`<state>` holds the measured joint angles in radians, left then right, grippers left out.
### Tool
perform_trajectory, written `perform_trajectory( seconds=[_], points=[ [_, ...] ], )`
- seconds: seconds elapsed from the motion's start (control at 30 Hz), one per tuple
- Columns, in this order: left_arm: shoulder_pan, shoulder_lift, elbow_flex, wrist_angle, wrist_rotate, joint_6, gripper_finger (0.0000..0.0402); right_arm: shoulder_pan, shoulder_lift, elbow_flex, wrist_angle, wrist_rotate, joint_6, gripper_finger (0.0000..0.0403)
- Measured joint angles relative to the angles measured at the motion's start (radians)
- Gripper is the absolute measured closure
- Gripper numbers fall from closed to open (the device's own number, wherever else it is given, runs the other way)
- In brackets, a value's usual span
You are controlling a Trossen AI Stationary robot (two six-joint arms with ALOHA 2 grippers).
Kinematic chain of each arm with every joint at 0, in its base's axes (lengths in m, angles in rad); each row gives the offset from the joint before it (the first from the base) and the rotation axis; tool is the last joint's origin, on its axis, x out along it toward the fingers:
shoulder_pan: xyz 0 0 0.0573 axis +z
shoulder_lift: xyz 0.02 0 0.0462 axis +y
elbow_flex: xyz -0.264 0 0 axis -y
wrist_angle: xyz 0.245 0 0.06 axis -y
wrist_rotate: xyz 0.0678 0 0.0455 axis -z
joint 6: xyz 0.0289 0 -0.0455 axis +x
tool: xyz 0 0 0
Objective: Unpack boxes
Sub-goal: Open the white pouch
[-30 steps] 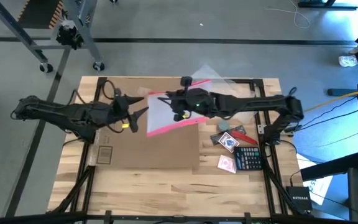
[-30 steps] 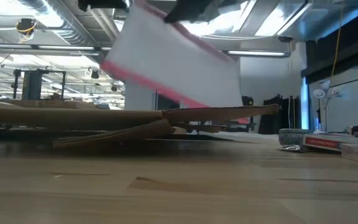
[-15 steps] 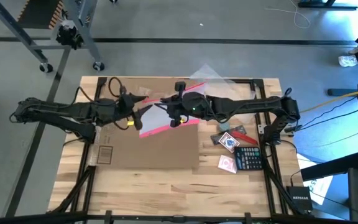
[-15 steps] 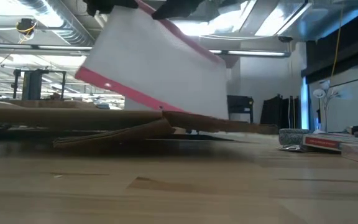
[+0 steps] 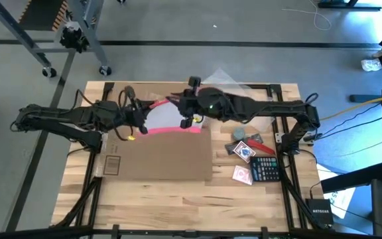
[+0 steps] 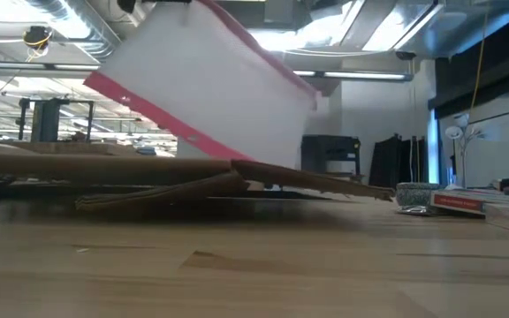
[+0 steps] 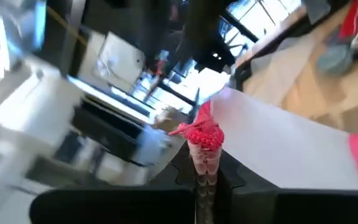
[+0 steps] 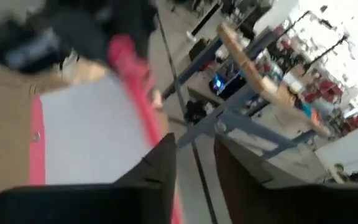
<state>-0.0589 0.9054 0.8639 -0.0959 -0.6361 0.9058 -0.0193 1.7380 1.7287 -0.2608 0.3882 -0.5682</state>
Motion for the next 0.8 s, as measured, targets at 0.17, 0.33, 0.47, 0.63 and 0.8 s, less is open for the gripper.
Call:
perform_trajectory(
  seconds=[0.17, 0.33, 0.47, 0.63, 0.8],
  points=[
    [-0.017, 0.002, 0.002, -0.044, 0.060, 0.023, 0.0399, -0.001, -0.004, 0.052, -0.001, -0.076, -0.065, 0.0275],
    [-0.065, 0.028, -0.007, -0.055, 0.090, -0.028, 0.0399, -0.001, -0.002, 0.020, -0.013, -0.243, -0.136, 0.0282],
    [-0.098, 0.047, -0.007, -0.052, 0.090, -0.029, 0.0400, 0.000, 0.014, 0.008, -0.024, -0.379, -0.115, 0.0289],
    [-0.125, 0.071, -0.007, -0.049, 0.090, -0.033, 0.0400, 0.000, 0.040, 0.008, -0.027, -0.495, -0.041, 0.0292],
    [-0.151, 0.094, -0.008, -0.045, 0.088, -0.035, 0.0400, -0.001, 0.072, 0.007, -0.041, -0.520, -0.015, 0.0292]
  ],
)
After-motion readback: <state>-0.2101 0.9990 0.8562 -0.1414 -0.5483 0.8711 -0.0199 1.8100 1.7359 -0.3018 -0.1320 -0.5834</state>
